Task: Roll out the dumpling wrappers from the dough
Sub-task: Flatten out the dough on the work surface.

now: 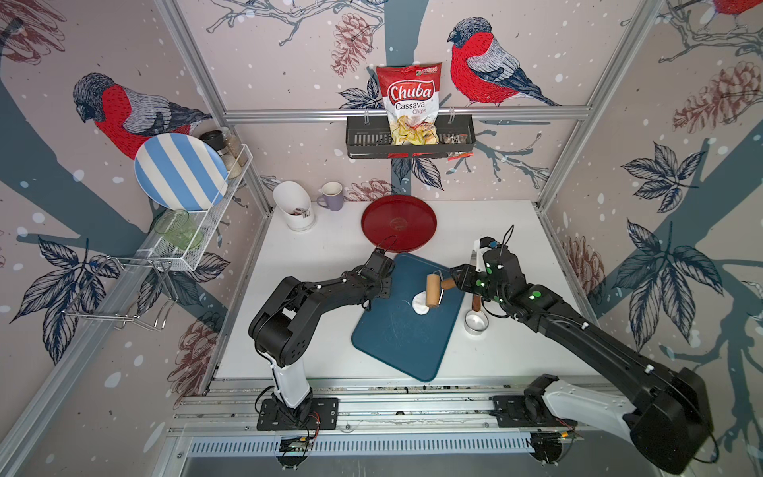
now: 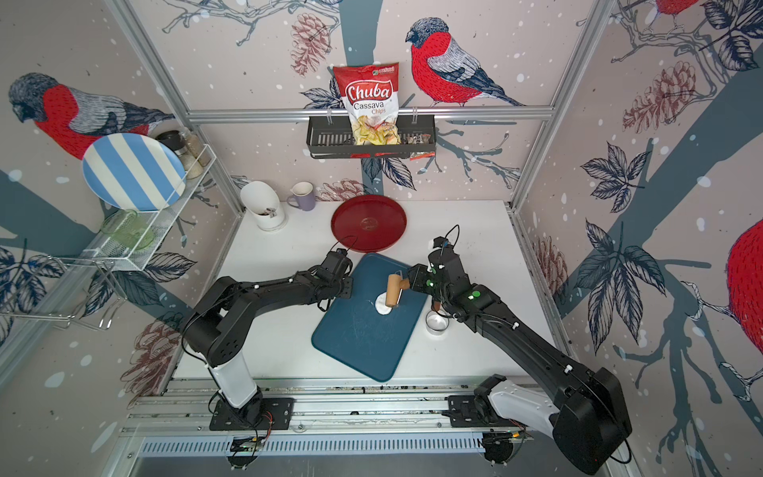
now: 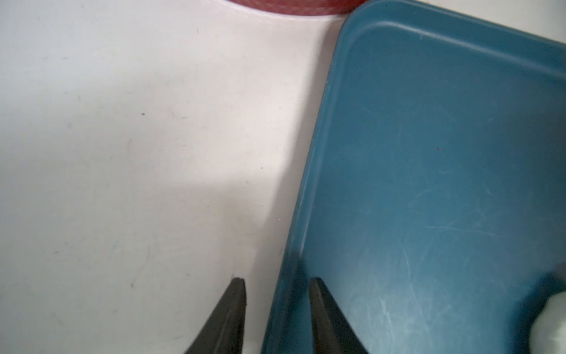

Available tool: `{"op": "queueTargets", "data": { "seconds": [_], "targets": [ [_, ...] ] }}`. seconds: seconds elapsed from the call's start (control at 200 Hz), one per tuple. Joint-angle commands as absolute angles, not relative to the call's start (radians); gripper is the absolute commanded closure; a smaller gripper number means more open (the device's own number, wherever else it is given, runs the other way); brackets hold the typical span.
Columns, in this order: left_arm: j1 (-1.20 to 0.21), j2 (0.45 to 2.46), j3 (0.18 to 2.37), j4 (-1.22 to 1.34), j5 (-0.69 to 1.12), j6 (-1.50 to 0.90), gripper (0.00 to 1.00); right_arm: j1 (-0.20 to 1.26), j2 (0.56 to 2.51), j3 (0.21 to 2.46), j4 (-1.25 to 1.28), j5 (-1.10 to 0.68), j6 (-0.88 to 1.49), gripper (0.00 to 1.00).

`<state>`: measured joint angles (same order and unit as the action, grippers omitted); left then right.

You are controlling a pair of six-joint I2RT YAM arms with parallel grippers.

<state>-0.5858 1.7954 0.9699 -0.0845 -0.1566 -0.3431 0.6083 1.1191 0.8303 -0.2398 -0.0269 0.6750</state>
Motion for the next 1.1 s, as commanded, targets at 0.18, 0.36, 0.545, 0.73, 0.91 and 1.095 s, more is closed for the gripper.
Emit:
{"op": "queueTargets", "data": {
  "seconds": [0.18,0.36,0.545,0.73,0.91,1.095],
  "targets": [
    [-0.581,1.769,0.89,-0.06,-0.143,-0.366,0.83,0.607,1.127,0.84,-0.184,-0.025,0.653,1.0],
    [-0.58,1.72,0.814,-0.045,-0.155,-0.414,0.9,0.609,1.138,0.857,-0.19,-0.035,0.641,1.0],
    [-0.578,1.663,0.737,-0.046,-0.19,-0.483,0.96,0.615,1.171,0.896,-0.21,-0.063,0.589,1.0],
    [-0.571,1.608,0.682,-0.053,-0.221,-0.511,1.0,0.624,1.226,0.977,-0.276,-0.091,0.509,1.0],
    [-0.564,1.57,0.641,-0.039,-0.229,-0.513,1.0,0.63,1.327,1.073,-0.353,-0.116,0.439,1.0],
    [-0.561,1.554,0.622,-0.016,-0.227,-0.502,1.0,0.641,1.421,1.144,-0.388,-0.141,0.393,1.0]
  ]
}}
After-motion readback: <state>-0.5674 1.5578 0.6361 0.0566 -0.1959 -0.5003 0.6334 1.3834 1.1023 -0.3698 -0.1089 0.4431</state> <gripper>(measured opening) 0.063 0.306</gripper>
